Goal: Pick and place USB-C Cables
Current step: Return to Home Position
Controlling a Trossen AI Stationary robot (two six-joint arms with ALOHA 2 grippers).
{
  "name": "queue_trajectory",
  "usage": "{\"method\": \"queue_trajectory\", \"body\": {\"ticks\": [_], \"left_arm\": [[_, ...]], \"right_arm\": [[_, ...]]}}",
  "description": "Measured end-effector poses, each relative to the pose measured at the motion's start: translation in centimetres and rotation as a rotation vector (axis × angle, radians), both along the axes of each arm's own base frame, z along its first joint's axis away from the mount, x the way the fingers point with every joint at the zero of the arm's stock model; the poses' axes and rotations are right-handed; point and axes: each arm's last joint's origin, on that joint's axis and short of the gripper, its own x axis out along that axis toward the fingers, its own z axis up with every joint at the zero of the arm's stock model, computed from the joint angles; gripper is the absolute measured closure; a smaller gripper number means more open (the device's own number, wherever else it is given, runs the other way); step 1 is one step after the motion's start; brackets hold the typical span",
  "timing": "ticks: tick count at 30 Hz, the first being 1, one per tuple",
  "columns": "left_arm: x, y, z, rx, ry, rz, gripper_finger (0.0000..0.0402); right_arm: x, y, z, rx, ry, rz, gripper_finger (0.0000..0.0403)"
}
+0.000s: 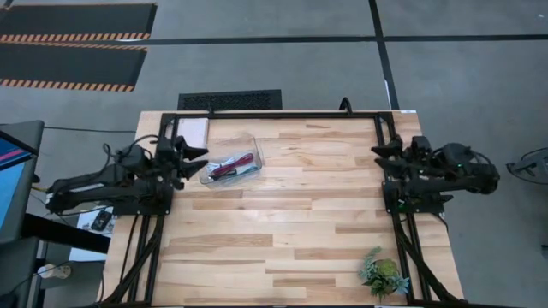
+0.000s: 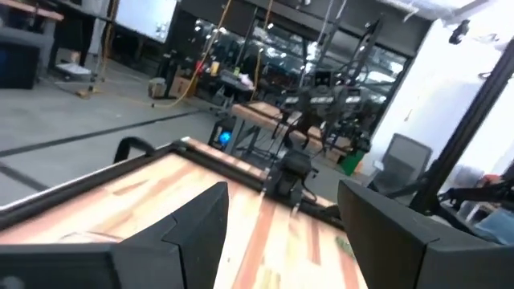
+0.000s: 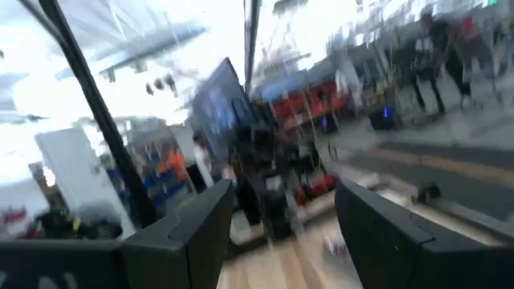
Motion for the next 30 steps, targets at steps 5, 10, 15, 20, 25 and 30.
{"method": "queue_trajectory", "body": {"ticks": [5,10,15,20,25,30], "left_arm": [[0.7,-0.2,-3.0,-0.014,-0.015,-0.03,0.018],[1.2,-0.8,-5.2,-0.047,-0.037,-0.098,0.018],[0.9,-1.6,-4.0,-0.065,-0.073,-0.184,0.018],[-0.1,-2.1,-1.6,-0.054,-0.053,-0.133,0.018],[-0.1,-2.5,-2.7,-0.057,0.044,-0.051,0.018],[0.2,-3.2,-4.7,-0.047,0.032,-0.078,0.018]], "right_arm": [[0.8,0.1,-1.2,0.015,0.022,0.005,0.0159],[1.6,0.2,-2.3,0.023,0.027,0.021,0.0159],[2.1,0.2,-3.1,0.038,0.014,0.031,0.0159],[2.1,0.2,-2.9,0.03,0.0,0.03,0.0159],[2.1,0.2,-3.1,0.009,0.022,0.028,0.0159],[2.2,0.2,-3.5,0.002,0.062,0.023,0.0159]]}}
